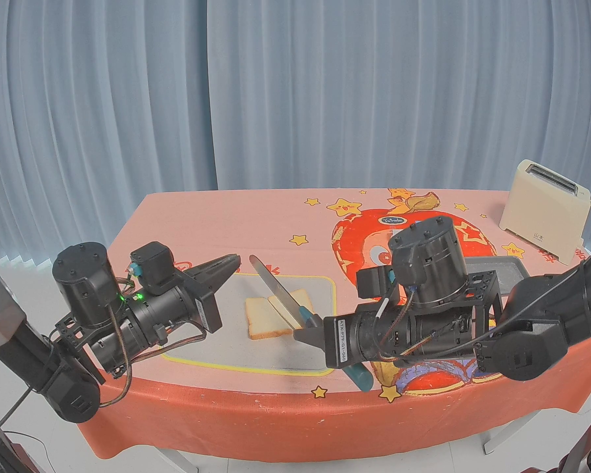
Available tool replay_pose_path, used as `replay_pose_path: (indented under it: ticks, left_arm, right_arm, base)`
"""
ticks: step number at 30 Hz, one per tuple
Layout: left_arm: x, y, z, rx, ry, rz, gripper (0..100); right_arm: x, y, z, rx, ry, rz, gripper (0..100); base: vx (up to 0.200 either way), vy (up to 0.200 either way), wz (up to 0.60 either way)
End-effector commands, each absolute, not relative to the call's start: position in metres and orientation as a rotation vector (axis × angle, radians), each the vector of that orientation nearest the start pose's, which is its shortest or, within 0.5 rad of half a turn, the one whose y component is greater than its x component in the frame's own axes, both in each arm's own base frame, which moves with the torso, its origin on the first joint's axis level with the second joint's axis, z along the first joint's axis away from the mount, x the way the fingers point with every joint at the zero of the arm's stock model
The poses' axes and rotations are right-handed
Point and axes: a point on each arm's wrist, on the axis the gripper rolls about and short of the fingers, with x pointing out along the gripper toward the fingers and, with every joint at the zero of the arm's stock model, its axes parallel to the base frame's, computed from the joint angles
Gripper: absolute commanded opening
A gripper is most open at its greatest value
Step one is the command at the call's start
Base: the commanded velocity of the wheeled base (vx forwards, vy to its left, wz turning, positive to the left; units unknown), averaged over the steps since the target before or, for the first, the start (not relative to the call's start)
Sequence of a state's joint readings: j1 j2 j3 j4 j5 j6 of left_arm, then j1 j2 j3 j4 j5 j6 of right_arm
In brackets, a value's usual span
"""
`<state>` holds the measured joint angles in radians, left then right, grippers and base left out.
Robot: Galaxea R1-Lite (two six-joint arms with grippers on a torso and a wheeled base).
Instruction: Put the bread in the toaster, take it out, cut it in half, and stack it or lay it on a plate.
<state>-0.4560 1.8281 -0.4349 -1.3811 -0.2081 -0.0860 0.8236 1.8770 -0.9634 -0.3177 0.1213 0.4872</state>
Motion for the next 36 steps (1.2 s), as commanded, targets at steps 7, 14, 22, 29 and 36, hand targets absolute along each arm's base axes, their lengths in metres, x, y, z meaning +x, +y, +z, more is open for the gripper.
replay_pose_path:
  ticks: [7,14,22,29,36]
  left_arm:
    - [0.225,-0.096,0.154,-0.086,-0.035,-0.573,0]
    - [0.179,-0.069,0.153,-0.061,-0.042,-0.469,0]
    - [0.131,-0.049,0.151,-0.045,-0.087,-0.418,0]
    - [0.106,-0.025,0.159,-0.003,-0.131,-0.275,0]
    - [0.066,-0.009,0.155,0.010,-0.122,-0.171,0]
  right_arm:
    - [0.226,0.251,0.142,0.217,0.753,0.719,0]
    - [0.218,0.243,0.152,0.218,0.728,0.728,0]
    - [0.223,0.240,0.155,0.222,0.703,0.691,0]
    - [0.219,0.233,0.165,0.233,0.672,0.691,0]
    - [0.229,0.223,0.167,0.210,0.632,0.628,0]
  base:
    - [0.000,0.000,0.00]
    - [0.000,0.000,0.00]
    - [0.000,0.000,0.00]
    - [0.000,0.000,0.00]
    - [0.000,0.000,0.00]
